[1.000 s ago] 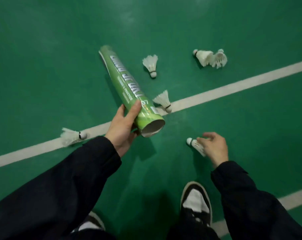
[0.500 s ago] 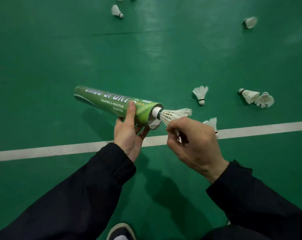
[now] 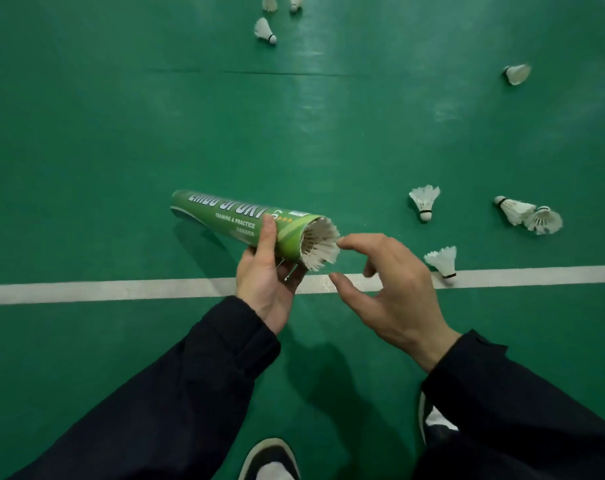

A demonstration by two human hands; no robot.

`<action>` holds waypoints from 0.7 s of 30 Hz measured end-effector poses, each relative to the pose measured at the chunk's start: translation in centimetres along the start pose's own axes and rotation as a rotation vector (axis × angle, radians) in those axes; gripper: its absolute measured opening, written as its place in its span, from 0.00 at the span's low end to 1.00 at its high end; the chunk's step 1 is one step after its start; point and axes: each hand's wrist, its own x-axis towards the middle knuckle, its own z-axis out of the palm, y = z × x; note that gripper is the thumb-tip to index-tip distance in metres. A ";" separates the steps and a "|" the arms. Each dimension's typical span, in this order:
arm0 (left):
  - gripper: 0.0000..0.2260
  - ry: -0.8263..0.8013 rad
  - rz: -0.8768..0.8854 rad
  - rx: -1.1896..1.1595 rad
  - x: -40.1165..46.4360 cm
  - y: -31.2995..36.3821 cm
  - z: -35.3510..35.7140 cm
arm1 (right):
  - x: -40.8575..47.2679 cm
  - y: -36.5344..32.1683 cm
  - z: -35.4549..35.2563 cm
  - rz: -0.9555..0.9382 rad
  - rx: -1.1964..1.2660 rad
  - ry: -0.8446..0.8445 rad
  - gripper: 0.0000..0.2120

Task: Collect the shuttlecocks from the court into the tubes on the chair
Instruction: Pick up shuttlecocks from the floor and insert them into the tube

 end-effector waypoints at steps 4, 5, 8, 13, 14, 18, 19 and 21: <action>0.39 0.022 0.029 0.004 -0.5 -0.7 -1.2 | 0.5 -1.3 3.3 0.028 0.012 -0.420 0.14; 0.38 0.042 0.034 0.035 -0.7 -1.1 -1.4 | 0.8 -1.4 4.4 0.069 -0.028 -0.541 0.14; 0.38 0.083 0.071 0.049 -0.5 -1.2 -2.4 | 1.4 -1.5 5.9 0.154 0.124 -0.614 0.10; 0.36 0.164 0.148 -0.036 0.0 0.9 -4.2 | 1.9 -2.0 6.2 0.056 0.260 -0.518 0.09; 0.37 0.177 0.153 -0.012 -0.2 0.5 -4.2 | 2.4 -2.1 6.9 0.065 0.270 -0.639 0.05; 0.38 0.290 0.230 0.031 -0.1 0.3 -5.1 | 3.5 -1.6 9.4 0.168 0.553 -0.716 0.07; 0.38 0.334 0.262 0.022 0.2 0.9 -5.8 | 3.2 -1.1 9.9 0.201 0.621 -0.612 0.11; 0.36 0.421 0.309 0.002 0.9 2.2 -7.6 | 2.4 0.8 11.1 0.285 0.590 -0.479 0.14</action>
